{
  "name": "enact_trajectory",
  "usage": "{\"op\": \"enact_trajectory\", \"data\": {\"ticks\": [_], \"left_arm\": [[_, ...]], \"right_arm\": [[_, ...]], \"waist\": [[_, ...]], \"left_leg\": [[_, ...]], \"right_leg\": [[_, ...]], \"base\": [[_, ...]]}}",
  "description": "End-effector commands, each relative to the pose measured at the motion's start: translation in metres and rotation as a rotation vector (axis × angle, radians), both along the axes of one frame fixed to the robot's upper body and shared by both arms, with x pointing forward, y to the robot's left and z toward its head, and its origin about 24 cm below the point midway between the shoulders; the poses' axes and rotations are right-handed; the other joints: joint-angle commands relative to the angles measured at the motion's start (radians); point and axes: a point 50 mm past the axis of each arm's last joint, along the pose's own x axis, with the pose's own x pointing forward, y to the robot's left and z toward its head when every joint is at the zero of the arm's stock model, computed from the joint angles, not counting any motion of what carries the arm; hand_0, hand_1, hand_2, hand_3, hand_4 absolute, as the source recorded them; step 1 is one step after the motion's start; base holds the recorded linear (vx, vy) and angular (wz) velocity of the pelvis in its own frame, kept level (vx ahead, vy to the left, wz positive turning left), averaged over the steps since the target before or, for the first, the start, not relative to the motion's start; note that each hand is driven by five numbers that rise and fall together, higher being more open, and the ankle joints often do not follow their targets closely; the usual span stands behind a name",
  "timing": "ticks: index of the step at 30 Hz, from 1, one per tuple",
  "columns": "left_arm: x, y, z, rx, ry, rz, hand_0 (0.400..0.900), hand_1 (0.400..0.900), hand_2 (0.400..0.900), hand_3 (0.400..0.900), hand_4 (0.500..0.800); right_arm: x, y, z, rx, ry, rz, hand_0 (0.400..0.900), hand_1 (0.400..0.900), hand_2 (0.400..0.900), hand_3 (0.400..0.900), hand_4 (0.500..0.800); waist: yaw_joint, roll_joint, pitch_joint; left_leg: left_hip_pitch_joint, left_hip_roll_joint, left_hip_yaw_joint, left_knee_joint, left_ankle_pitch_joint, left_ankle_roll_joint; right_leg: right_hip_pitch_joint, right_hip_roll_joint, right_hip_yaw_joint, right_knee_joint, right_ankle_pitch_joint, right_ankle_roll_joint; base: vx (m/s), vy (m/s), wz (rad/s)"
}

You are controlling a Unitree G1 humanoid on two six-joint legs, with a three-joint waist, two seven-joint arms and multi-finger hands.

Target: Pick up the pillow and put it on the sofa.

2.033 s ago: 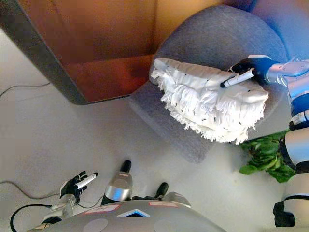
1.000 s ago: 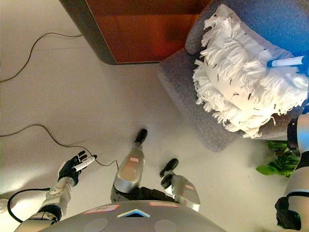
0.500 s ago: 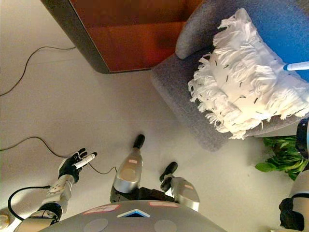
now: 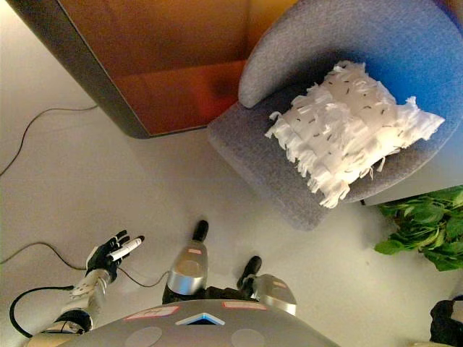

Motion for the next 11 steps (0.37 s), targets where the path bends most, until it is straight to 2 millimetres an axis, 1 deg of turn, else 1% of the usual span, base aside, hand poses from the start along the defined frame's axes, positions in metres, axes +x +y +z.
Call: {"op": "enact_trajectory", "data": {"ticks": [1,4,7,8,11], "left_arm": [[-0.017,0.008,0.002,0.028,0.004,0.035,0.9,0.9,0.9,0.9,0.8],[-0.008,0.001,0.0,-0.008,-0.018,0.031,0.9,0.9,0.9,0.9,0.8],[0.0,-0.004,0.0,-0.029,-0.037,0.016,0.9,0.9,0.9,0.9,0.8],[0.005,-0.007,-0.001,-0.04,-0.047,0.026,0.9,0.9,0.9,0.9,0.8],[0.012,-0.011,-0.002,-0.053,-0.055,0.052,0.9,0.9,0.9,0.9,0.8]], "right_arm": [[-0.009,-0.004,0.057,-0.141,-0.158,0.104,0.9,0.9,0.9,0.9,0.8],[0.006,0.01,0.056,-0.109,-0.263,0.255,0.9,0.9,0.9,0.9,0.8],[0.014,0.022,0.041,-0.056,-0.363,0.365,0.9,0.9,0.9,0.9,0.8],[0.02,0.033,0.028,0.003,-0.434,0.423,0.9,0.9,0.9,0.9,0.8],[0.027,0.056,-0.01,0.089,-0.52,0.521,0.9,0.9,0.9,0.9,0.8]], "waist": [[-0.033,-0.027,-0.111],[-0.064,-0.031,-0.131],[-0.096,-0.033,-0.15],[-0.119,-0.027,-0.157],[-0.159,-0.025,-0.171]], "left_leg": [[-0.045,-0.009,0.009,0.001,0.034,-0.008],[-0.013,-0.024,0.026,-0.009,0.004,0.001],[0.024,-0.033,0.042,-0.031,-0.013,0.009],[0.046,-0.035,0.055,-0.043,-0.021,0.011],[0.086,-0.04,0.081,-0.06,-0.038,0.018]], "right_leg": [[0.019,0.031,0.067,0.046,-0.059,-0.018],[0.017,0.013,0.078,0.041,-0.044,-0.006],[0.017,0.003,0.089,0.028,-0.029,0.003],[0.016,-0.002,0.093,0.024,-0.022,0.009],[0.014,-0.008,0.108,0.014,-0.009,0.017]], "base": [[-0.07,0.123,-0.17],[-0.07,0.116,-0.12],[-0.08,0.103,-0.14],[-0.08,0.101,-0.21],[-0.07,0.09,-0.2]]}}
